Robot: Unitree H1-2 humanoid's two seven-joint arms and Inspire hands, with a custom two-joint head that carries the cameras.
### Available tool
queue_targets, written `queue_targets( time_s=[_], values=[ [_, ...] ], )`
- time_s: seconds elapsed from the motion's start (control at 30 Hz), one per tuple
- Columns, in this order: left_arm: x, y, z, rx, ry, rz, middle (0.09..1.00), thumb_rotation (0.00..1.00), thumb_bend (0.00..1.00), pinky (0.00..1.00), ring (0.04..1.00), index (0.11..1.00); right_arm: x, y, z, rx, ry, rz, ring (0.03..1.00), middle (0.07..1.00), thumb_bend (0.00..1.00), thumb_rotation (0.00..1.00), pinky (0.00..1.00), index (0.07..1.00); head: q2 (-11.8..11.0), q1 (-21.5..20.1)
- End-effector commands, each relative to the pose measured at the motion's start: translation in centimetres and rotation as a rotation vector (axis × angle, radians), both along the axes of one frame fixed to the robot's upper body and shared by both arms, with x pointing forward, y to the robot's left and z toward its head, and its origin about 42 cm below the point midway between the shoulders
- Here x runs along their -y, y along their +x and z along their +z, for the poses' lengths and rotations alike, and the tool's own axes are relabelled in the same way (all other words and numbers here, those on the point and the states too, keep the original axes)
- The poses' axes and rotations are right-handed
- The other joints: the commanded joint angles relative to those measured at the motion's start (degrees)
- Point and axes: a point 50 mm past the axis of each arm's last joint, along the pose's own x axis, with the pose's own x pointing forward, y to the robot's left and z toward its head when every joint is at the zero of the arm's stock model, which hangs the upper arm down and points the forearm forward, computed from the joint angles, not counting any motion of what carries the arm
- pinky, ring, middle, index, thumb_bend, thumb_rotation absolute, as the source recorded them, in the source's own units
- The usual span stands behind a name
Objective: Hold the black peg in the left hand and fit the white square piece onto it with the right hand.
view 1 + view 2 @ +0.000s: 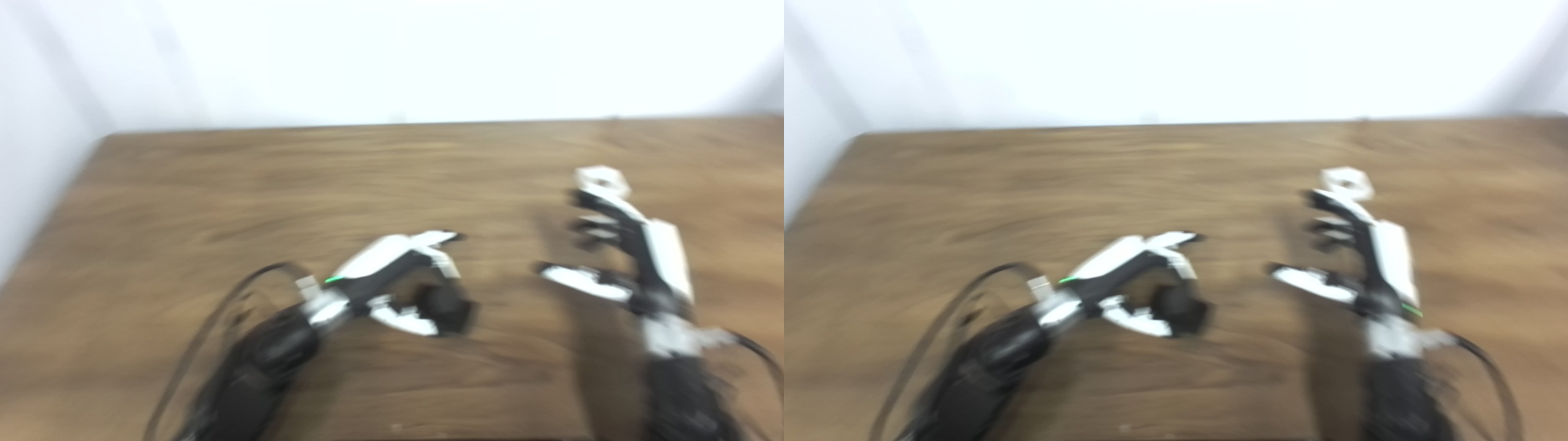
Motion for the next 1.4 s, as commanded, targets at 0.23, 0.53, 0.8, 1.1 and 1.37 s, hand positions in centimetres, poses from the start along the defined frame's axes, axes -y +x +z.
queue_targets(
  time_s=[0.23, 0.53, 0.8, 1.1, 1.37],
  values=[
    [-3.6, -0.3, 0.4, 0.017, -0.02, -0.027, 0.936, 0.06, 0.52, 1.0, 1.0, 0.485, -4.4, 0.7, 0.4, 0.061, -0.027, 0.016, 0.677, 0.801, 0.67, 0.27, 0.54, 0.782, -3.4, -8.5],
    [-4.1, -0.2, 0.6, 0.013, -0.003, -0.03, 0.92, 0.06, 0.52, 1.0, 1.0, 0.485, -4.6, 2.8, 1.8, 0.115, -0.078, 0.033, 0.674, 0.787, 0.65, 0.22, 0.55, 0.775, -4.3, -10.4],
    [-3.9, -0.3, 0.5, 0.013, -0.007, -0.035, 0.92, 0.05, 0.52, 1.0, 1.0, 0.485, -0.7, 6.9, 6.2, 0.182, -0.276, 0.0, 0.799, 0.836, 0.64, 0.22, 0.69, 0.778, -4.6, -10.2],
    [-3.7, -0.5, 0.3, -0.001, -0.008, -0.04, 0.921, 0.05, 0.52, 1.0, 1.0, 0.485, 4.3, 12.2, 11.5, 0.117, -0.54, -0.021, 0.867, 0.91, 0.65, 0.3, 0.7, 0.783, -4.7, -9.9],
    [-3.9, -0.5, 0.1, 0.005, -0.012, -0.043, 0.925, 0.05, 0.52, 1.0, 1.0, 0.485, 6.5, 15.7, 14.8, 0.04, -0.715, 0.017, 0.925, 0.948, 0.67, 0.27, 0.76, 0.807, -4.9, -9.4]
  ],
)
